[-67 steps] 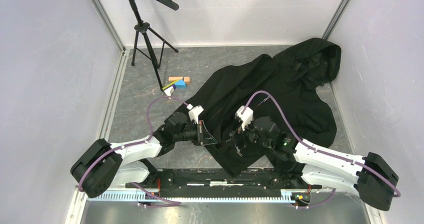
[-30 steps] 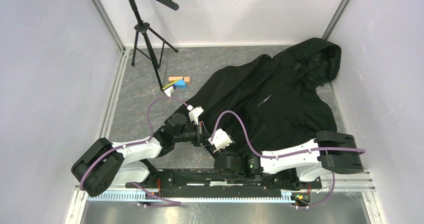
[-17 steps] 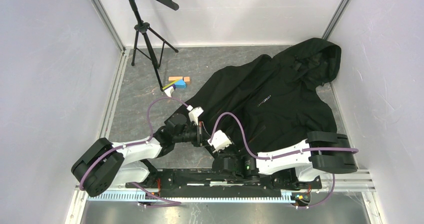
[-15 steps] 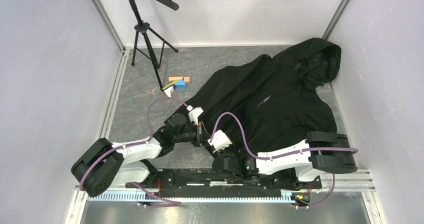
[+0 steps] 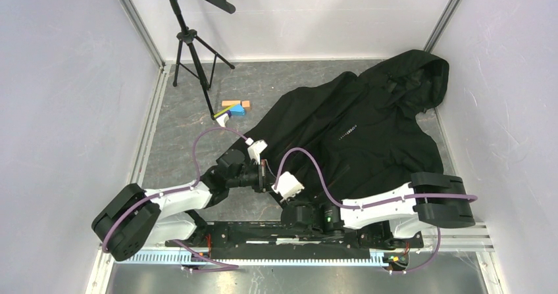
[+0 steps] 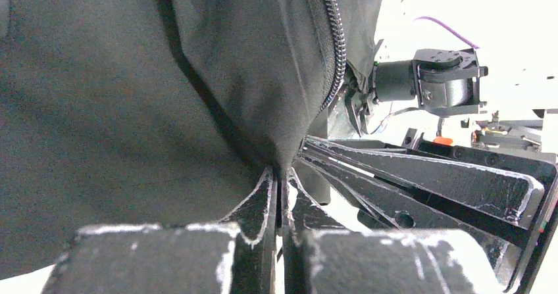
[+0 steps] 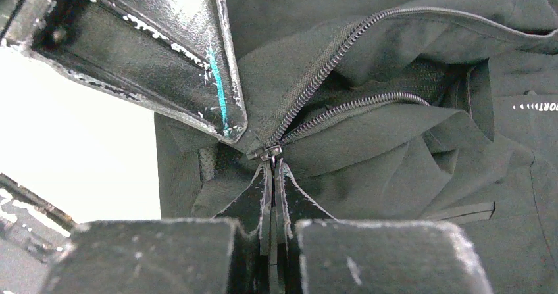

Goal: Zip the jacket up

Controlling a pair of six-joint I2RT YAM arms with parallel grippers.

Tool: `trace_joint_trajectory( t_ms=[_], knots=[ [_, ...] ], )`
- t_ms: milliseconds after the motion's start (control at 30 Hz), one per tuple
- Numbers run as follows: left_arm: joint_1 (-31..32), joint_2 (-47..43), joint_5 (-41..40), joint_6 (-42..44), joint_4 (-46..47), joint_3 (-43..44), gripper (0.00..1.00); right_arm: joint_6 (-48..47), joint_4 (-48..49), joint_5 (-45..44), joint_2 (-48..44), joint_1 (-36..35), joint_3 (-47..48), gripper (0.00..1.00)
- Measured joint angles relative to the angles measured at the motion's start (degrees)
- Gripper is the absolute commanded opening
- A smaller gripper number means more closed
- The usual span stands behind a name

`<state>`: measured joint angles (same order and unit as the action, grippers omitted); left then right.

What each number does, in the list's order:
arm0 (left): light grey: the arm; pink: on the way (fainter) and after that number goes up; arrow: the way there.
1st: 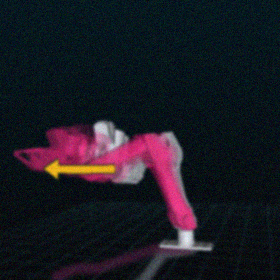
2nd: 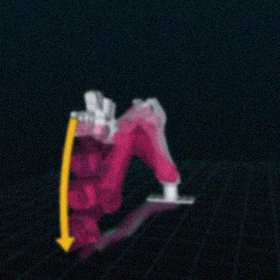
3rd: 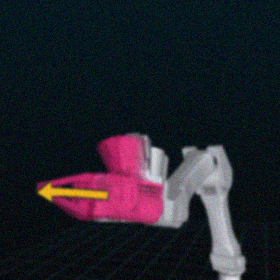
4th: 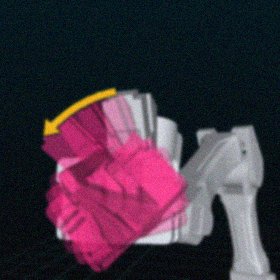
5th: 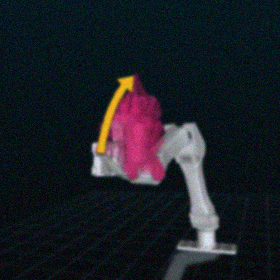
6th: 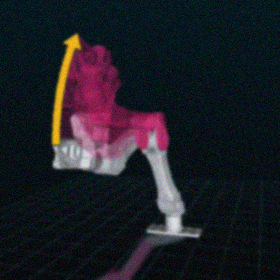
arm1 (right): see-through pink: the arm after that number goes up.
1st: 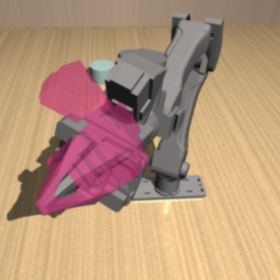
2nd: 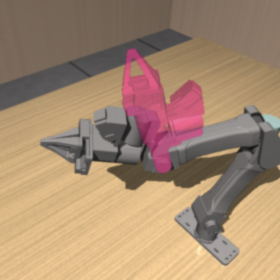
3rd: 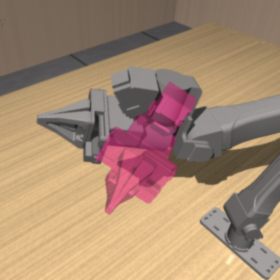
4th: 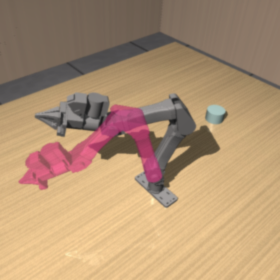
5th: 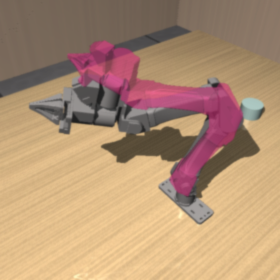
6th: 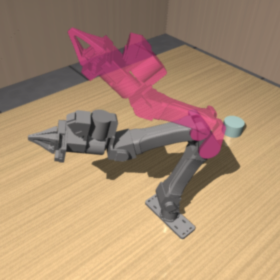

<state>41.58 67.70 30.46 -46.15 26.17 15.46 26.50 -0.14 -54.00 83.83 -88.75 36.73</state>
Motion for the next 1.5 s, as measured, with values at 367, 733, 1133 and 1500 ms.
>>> trace_joint_trajectory(
  t_ms=[367, 733, 1133, 1500],
  knots=[
    [0.5, -6.9, -1.8, 1.3, -3.8, -0.8, 0.02, -14.3, -7.8, 12.0, -3.7, 4.2, 4.9, 0.0],
    [2.4, -8.7, -6.4, 2.3, -10.1, -0.4, 0.02, -25.4, -17.4, 32.2, -3.0, 13.2, 12.2, 0.0],
    [2.7, -12.9, -7.8, 2.3, -10.1, -0.7, 0.02, -33.5, -12.2, 51.5, -8.4, 23.5, 8.4, 0.01],
    [3.3, -15.3, -7.7, 2.1, -12.4, -1.5, 0.52, -32.9, -3.0, 56.9, -10.6, 23.6, 0.8, 0.01]
  ],
)
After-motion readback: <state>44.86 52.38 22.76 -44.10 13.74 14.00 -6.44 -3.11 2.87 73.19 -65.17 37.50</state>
